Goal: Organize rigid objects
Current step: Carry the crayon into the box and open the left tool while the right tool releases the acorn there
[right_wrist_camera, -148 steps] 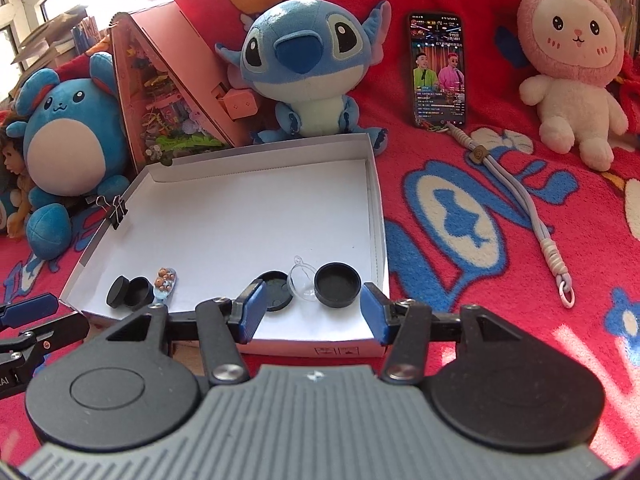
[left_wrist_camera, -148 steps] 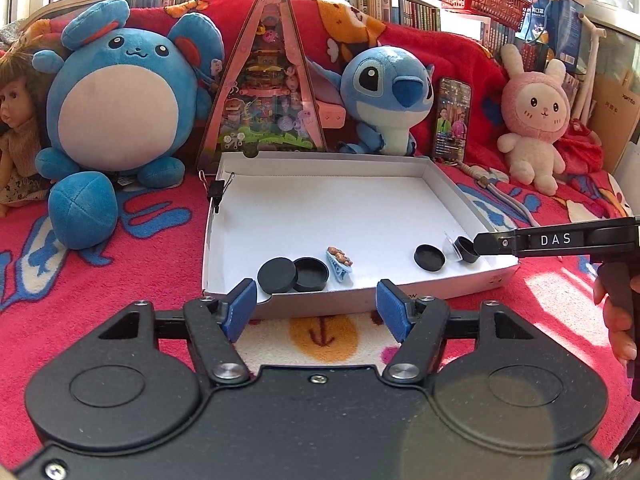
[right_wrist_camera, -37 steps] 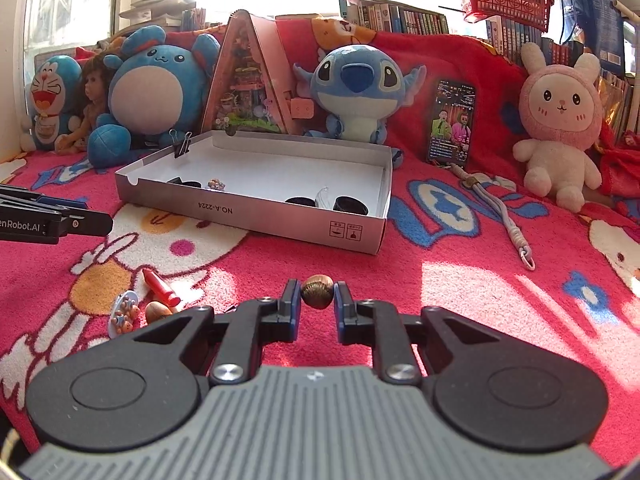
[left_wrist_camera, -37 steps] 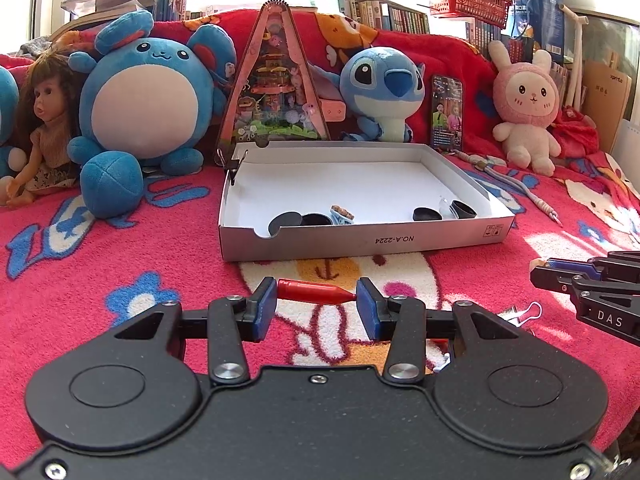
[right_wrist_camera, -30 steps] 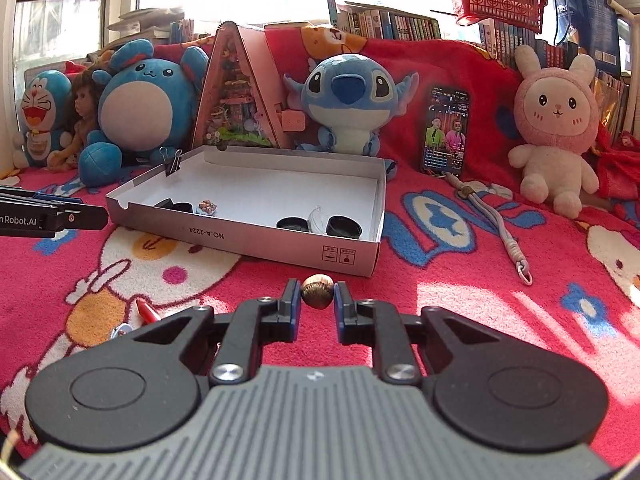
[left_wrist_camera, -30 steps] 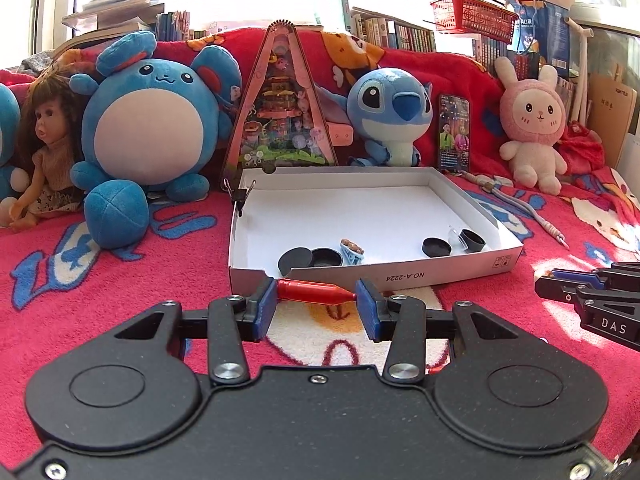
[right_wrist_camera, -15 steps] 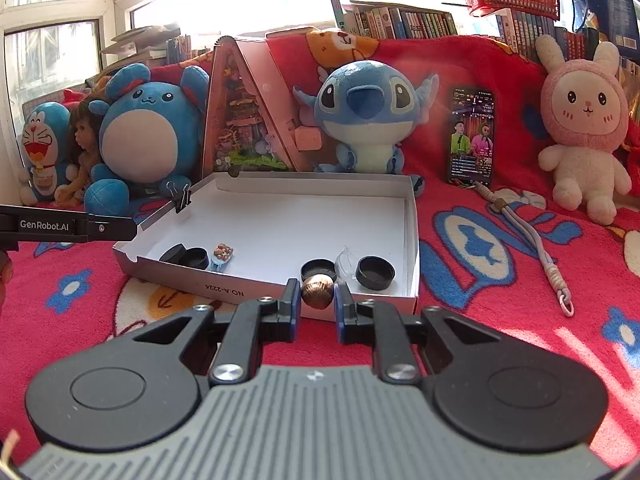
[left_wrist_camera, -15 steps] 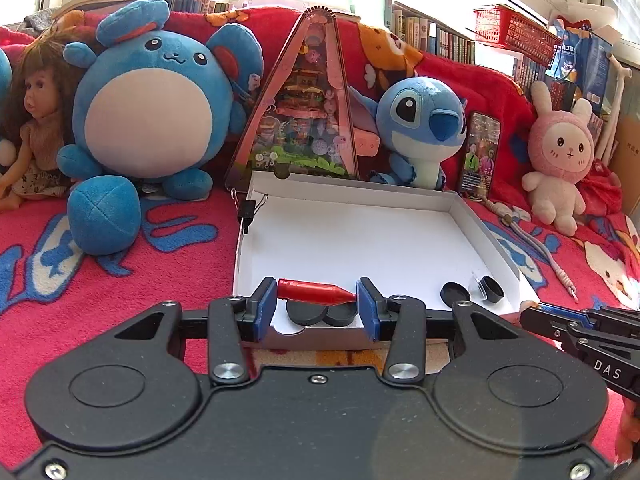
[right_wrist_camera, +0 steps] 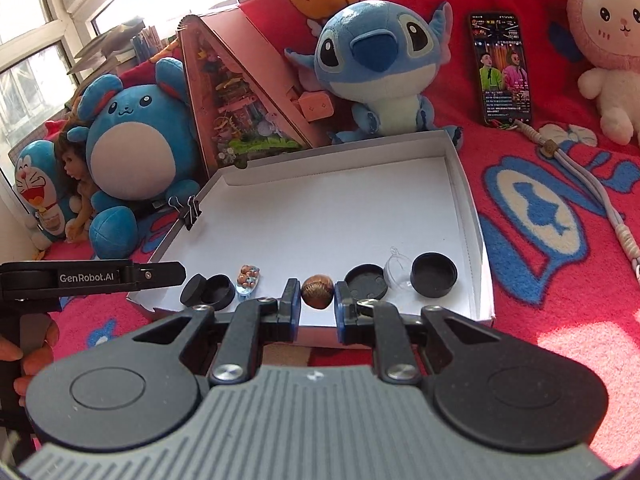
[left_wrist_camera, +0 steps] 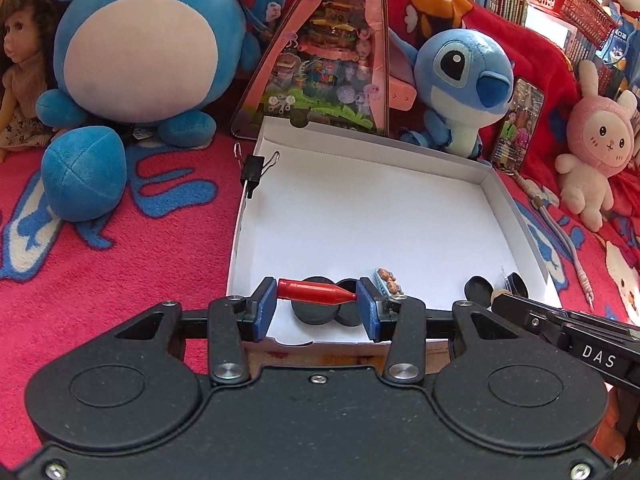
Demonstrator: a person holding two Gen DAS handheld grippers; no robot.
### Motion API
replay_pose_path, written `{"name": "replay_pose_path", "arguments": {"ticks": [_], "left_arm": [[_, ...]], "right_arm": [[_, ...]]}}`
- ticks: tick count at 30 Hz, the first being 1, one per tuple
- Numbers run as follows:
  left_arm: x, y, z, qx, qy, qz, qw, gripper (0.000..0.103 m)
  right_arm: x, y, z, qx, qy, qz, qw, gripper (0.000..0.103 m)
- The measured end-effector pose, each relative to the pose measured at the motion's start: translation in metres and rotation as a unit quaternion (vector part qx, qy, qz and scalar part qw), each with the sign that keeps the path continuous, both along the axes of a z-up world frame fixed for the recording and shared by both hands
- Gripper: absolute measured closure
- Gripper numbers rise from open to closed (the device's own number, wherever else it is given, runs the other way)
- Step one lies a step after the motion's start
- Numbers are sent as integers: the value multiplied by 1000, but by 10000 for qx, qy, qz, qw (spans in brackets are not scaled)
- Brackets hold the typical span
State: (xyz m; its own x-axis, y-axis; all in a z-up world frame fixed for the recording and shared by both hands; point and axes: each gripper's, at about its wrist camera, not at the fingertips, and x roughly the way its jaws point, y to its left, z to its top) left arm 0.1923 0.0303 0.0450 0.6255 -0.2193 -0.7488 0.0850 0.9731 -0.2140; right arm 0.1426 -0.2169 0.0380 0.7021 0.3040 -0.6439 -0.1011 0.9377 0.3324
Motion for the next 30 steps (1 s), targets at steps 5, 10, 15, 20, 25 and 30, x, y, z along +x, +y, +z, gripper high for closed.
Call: {"name": "replay_pose_path", "arguments": {"ticks": [5, 10, 15, 20, 25, 30], "left_arm": [[6, -1, -6, 36, 147, 51, 9999, 62], [10, -2, -12, 28, 230, 56, 9997, 62], [10, -4, -14, 84, 232, 6, 9997, 61], [10, -5, -15, 102, 178, -15, 9998, 61], [10, -7, -16, 146, 148, -55, 9998, 62], [9, -9, -16, 199, 104, -120, 9997, 61]], "right_arm": [[15, 6, -7, 154, 247, 5, 9996, 81], [25, 9, -11, 238, 414, -54, 9988, 81], [33, 9, -15, 352, 568, -120, 9977, 81], [37, 10, -18, 306, 673, -172, 9971, 81], [40, 11, -19, 208, 737, -239, 9968, 81], [43, 13, -19, 87, 842, -334, 9958, 81]]}}
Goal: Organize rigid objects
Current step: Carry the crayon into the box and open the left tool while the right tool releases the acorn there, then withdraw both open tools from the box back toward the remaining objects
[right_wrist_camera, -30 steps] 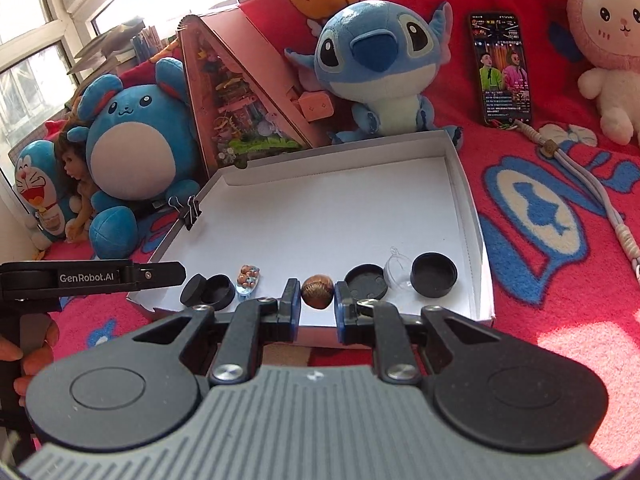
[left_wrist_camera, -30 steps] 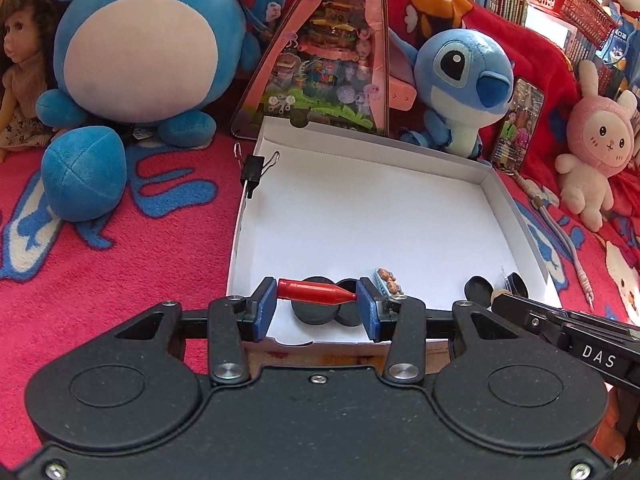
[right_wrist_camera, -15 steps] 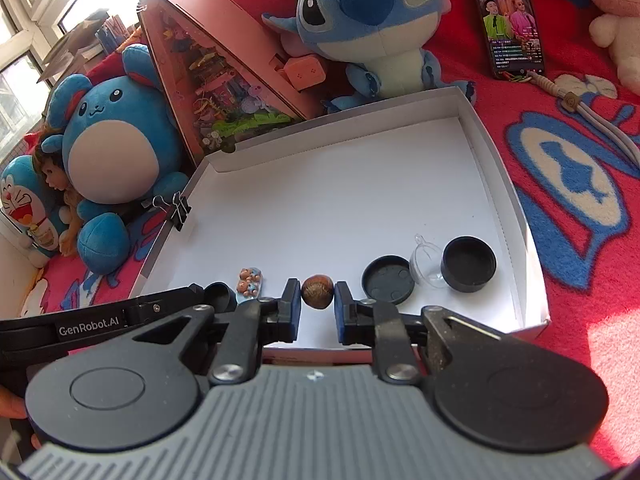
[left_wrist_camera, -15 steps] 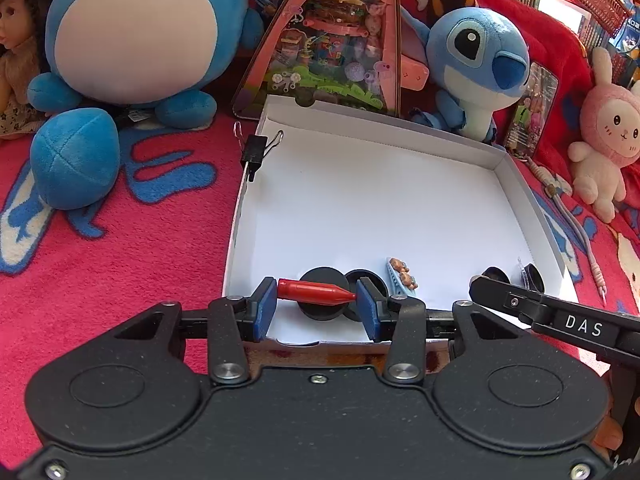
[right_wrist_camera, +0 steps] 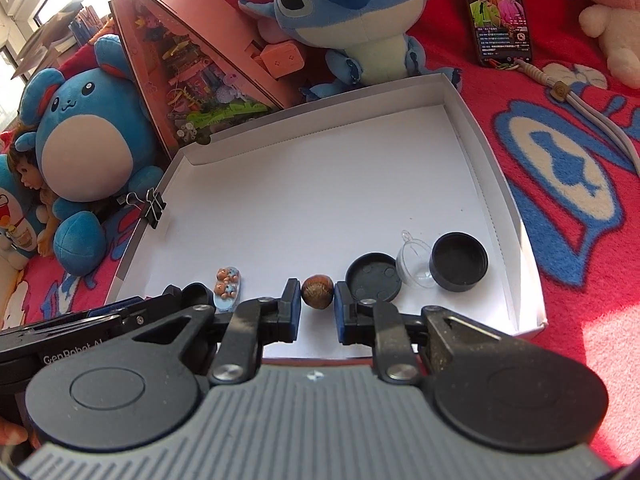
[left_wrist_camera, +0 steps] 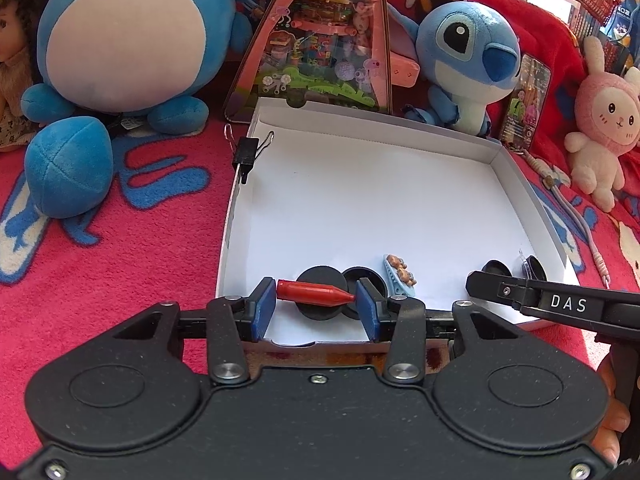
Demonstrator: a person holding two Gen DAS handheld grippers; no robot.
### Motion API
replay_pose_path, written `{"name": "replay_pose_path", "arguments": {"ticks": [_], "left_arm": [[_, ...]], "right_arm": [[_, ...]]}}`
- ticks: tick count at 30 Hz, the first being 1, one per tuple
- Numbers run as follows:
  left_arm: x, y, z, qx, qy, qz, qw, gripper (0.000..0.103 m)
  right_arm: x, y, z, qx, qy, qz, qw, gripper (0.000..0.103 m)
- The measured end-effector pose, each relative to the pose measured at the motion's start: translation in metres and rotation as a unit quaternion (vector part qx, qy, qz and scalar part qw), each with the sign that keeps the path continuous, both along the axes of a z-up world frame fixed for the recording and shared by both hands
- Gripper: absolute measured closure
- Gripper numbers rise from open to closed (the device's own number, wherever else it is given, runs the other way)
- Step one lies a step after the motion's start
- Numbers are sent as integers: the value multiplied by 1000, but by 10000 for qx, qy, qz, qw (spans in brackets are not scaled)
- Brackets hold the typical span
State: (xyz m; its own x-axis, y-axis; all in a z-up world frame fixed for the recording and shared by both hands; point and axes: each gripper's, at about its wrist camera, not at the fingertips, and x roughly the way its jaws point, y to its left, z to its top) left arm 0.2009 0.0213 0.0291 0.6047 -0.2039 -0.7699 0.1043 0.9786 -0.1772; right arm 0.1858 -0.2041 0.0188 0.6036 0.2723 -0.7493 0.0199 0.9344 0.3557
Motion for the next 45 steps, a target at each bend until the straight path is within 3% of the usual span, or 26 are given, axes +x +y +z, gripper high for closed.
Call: {"name": "replay_pose_path", "arguments": {"ticks": [13, 26, 30, 45], "left_arm": [[-4, -5, 0, 78, -64, -78, 9999, 55], [-24, -11, 13, 168, -317, -271, 9990, 42], [-35, -13, 19, 204, -469, -370, 9980, 37], [-90, -25, 29, 86, -769, -915, 9928, 32]], "right_arm": [[1, 2, 1, -71, 74, -28, 9999, 78], [-15, -2, 13, -27, -214, 79, 9997, 77], [-27, -1, 21, -129, -438, 192, 9988, 58], [-83, -4, 39, -730, -1308, 607, 9869, 35]]}}
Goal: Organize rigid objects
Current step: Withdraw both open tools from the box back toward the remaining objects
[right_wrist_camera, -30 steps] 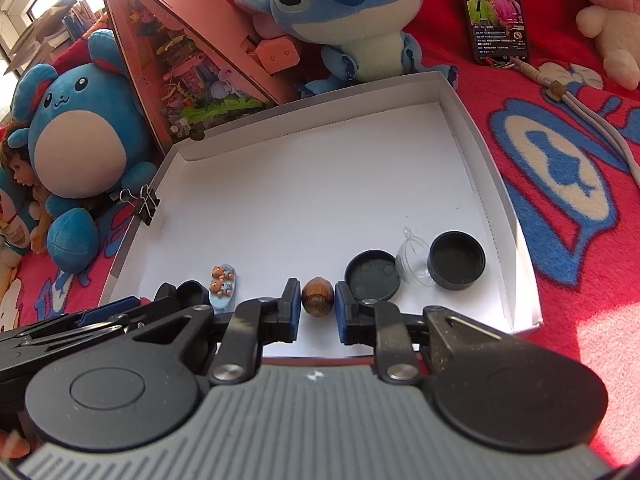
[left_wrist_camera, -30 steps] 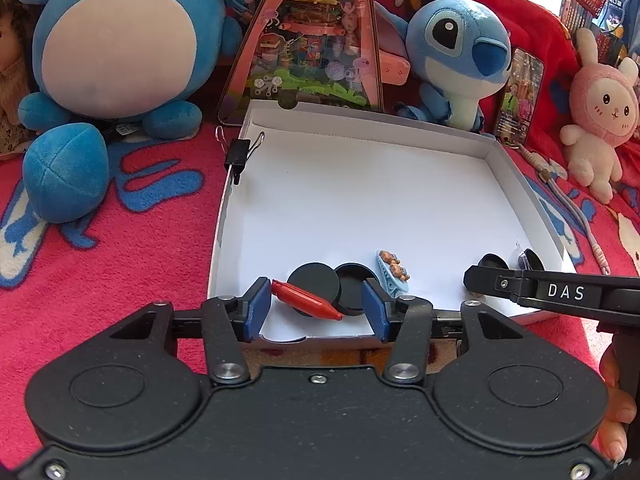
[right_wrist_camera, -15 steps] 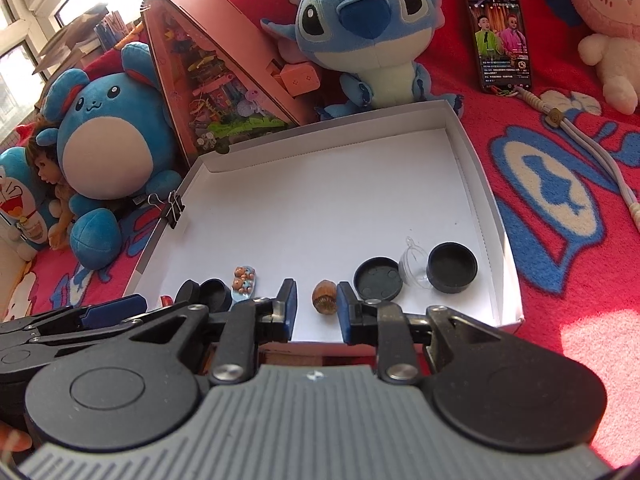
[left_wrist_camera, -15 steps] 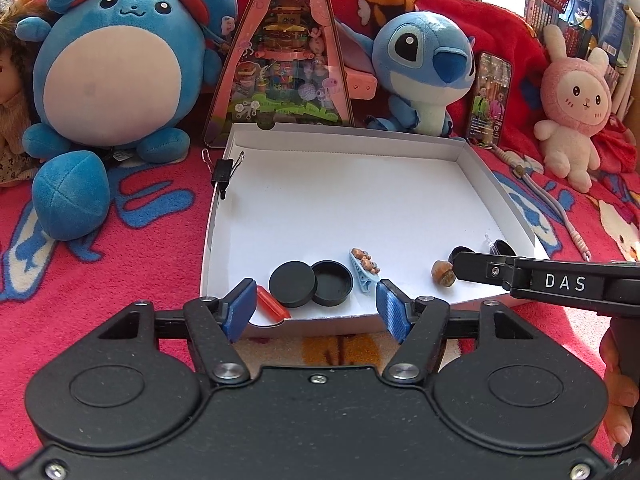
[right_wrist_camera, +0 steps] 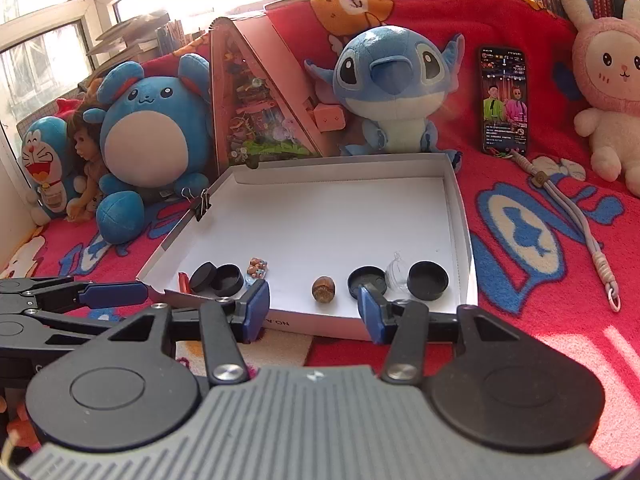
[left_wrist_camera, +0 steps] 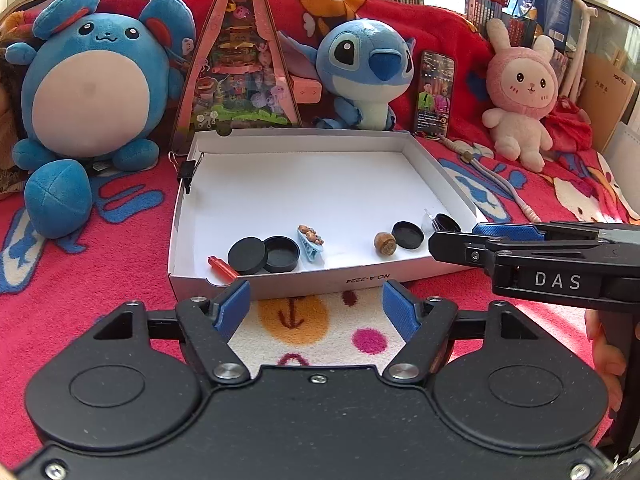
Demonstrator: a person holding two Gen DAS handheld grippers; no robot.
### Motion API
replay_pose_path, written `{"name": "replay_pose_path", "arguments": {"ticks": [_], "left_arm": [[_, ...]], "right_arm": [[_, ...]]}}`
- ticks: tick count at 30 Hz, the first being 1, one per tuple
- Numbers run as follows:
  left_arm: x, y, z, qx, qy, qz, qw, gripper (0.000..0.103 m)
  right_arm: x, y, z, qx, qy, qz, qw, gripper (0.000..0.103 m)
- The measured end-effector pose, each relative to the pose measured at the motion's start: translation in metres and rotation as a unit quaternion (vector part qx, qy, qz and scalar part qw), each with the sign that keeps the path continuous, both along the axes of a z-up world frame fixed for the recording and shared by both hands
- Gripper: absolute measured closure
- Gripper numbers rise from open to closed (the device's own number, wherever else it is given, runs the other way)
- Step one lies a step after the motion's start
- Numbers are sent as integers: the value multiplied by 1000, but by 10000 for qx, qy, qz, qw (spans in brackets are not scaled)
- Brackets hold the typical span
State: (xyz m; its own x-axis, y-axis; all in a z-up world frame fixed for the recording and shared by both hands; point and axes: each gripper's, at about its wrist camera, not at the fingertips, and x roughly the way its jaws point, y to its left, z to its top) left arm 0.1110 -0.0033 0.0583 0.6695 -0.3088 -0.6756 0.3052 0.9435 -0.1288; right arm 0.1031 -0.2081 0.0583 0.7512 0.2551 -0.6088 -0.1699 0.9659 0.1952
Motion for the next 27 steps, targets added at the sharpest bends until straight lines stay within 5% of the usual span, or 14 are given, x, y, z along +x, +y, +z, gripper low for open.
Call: {"name": "replay_pose_path", "arguments": {"ticks": [27], "left_arm": [[-80, -8, -30, -47, 253, -764, 9967, 31]], "right_arm": [[-77, -16, -26, -851, -533, 622, 9930, 18]]}}
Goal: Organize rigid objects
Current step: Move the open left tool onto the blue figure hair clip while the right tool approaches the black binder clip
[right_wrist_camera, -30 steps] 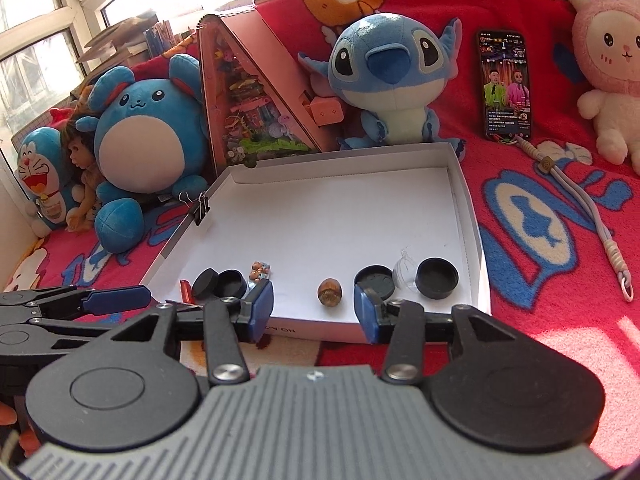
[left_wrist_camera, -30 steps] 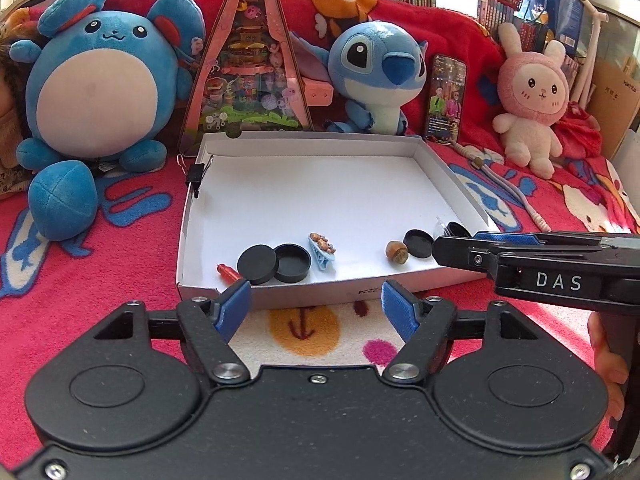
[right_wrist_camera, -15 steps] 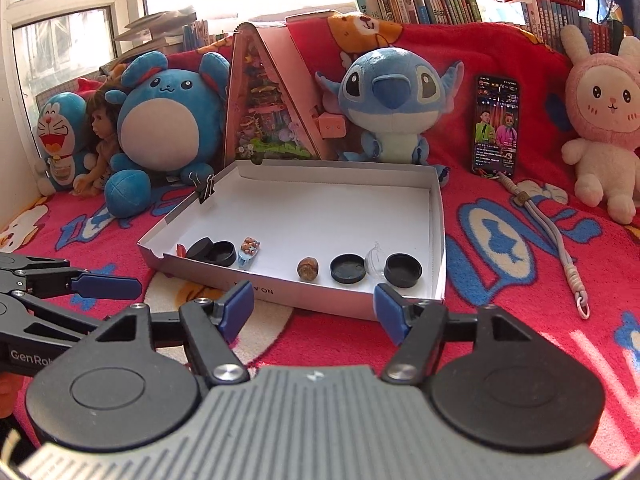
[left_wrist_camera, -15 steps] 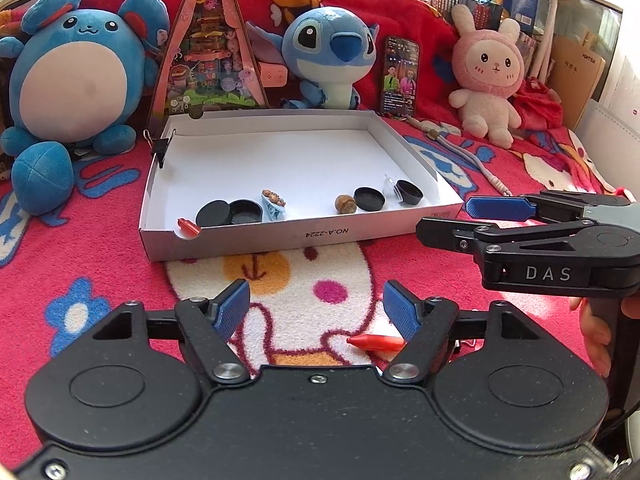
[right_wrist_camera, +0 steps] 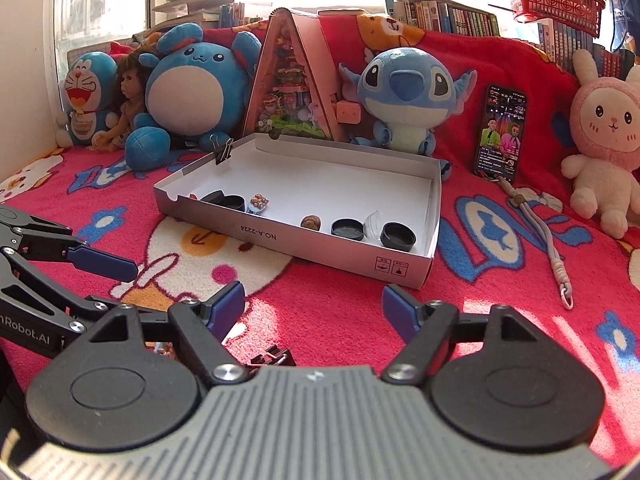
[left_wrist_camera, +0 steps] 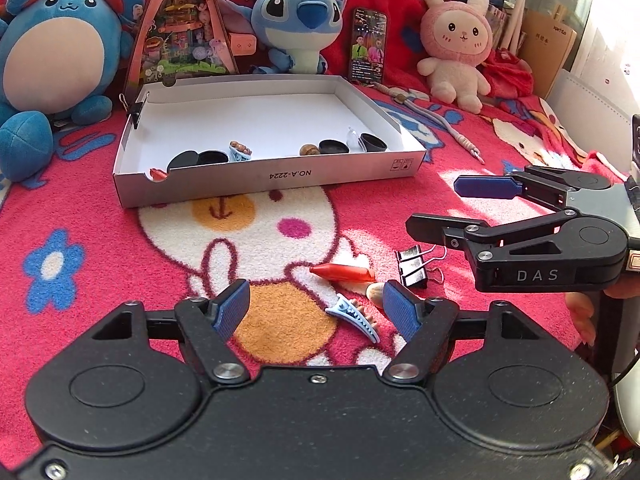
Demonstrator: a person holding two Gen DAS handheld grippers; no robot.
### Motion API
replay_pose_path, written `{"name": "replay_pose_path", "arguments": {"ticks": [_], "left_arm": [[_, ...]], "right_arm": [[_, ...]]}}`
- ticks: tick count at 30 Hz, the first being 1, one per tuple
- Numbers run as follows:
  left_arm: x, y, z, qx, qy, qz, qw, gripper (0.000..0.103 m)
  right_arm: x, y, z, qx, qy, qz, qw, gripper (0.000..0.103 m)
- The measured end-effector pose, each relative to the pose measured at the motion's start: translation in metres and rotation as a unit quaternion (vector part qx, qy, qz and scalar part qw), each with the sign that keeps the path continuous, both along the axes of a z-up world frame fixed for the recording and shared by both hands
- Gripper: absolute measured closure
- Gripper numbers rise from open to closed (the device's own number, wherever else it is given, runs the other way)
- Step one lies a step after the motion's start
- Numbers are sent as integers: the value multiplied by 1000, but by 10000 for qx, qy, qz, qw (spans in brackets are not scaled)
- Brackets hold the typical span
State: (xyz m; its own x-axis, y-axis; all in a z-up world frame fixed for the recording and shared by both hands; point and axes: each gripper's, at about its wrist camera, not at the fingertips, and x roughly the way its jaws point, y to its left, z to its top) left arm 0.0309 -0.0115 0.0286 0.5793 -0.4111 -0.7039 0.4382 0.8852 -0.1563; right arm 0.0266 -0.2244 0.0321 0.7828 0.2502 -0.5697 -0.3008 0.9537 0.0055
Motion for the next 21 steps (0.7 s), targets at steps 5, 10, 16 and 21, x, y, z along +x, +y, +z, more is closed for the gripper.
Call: {"name": "replay_pose_path", "arguments": {"ticks": [5, 10, 16, 21], "left_arm": [[-7, -2, -5, 45, 64, -78, 9999, 31], [-10, -4, -10, 28, 132, -104, 9999, 31], [-12, -7, -12, 148, 38, -122, 9998, 31], [-10, -6, -14, 165, 34, -39, 9999, 31]], "right_arm": [[-6, -2, -10, 0, 101, -6, 9999, 18], [-9, -5, -16, 30, 177, -43, 9998, 18], [-12, -6, -21, -2, 232, -76, 9997, 18], [-14, -6, -25, 21, 272, -55, 9996, 17]]}}
